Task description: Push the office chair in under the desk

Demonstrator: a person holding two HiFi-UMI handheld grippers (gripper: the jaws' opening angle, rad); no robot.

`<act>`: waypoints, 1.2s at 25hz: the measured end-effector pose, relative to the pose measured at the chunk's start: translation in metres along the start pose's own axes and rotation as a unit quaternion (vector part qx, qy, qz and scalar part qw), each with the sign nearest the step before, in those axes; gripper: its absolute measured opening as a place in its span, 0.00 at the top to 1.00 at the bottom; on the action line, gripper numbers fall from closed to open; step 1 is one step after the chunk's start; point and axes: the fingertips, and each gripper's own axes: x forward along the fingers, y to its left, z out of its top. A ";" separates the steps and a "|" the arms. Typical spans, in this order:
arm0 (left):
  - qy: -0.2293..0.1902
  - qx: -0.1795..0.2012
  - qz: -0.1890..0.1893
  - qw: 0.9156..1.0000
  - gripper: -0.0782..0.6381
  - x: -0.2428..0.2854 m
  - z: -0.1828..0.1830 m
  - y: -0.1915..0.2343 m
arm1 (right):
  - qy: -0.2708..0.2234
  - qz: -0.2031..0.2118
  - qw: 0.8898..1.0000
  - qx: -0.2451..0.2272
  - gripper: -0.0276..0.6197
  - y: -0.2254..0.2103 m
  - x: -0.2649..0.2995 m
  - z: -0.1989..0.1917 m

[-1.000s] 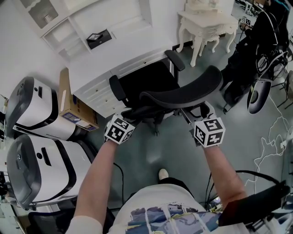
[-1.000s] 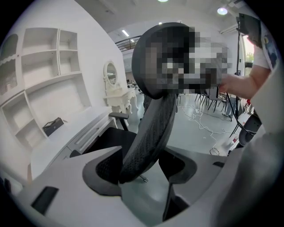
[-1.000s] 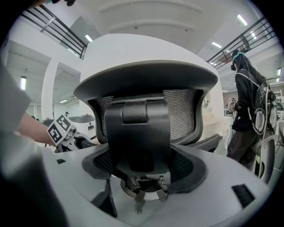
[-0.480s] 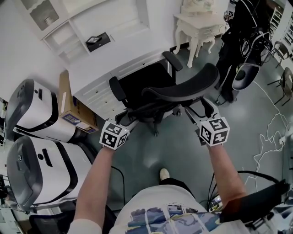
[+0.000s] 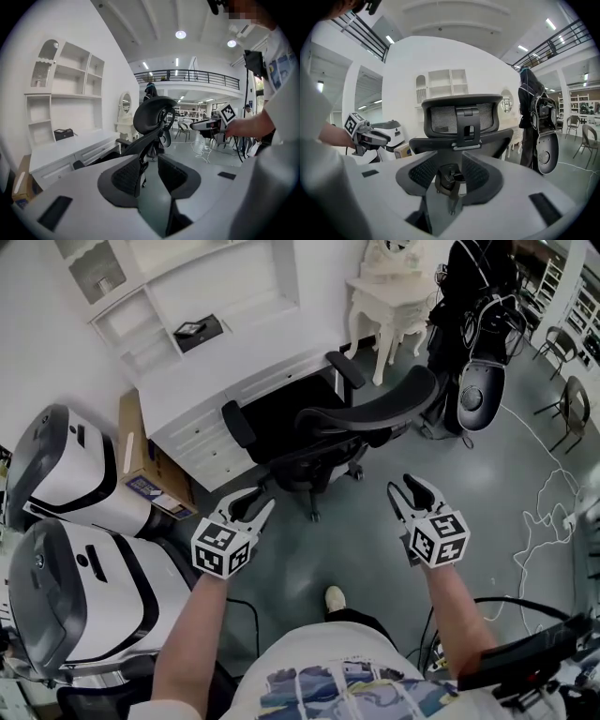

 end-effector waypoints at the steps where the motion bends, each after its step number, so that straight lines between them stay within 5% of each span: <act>1: -0.006 -0.002 -0.002 1.000 0.71 -0.006 0.000 -0.006 | -0.001 -0.001 1.000 0.002 0.72 0.005 -0.006 -0.002; 8: -0.031 -0.018 -0.023 0.999 0.84 -0.053 -0.003 -0.044 | 0.003 0.010 1.000 0.004 0.90 0.054 -0.046 -0.013; 30: -0.037 -0.028 -0.095 0.994 0.87 -0.201 -0.048 -0.140 | 0.017 0.064 0.998 -0.016 0.92 0.219 -0.159 -0.062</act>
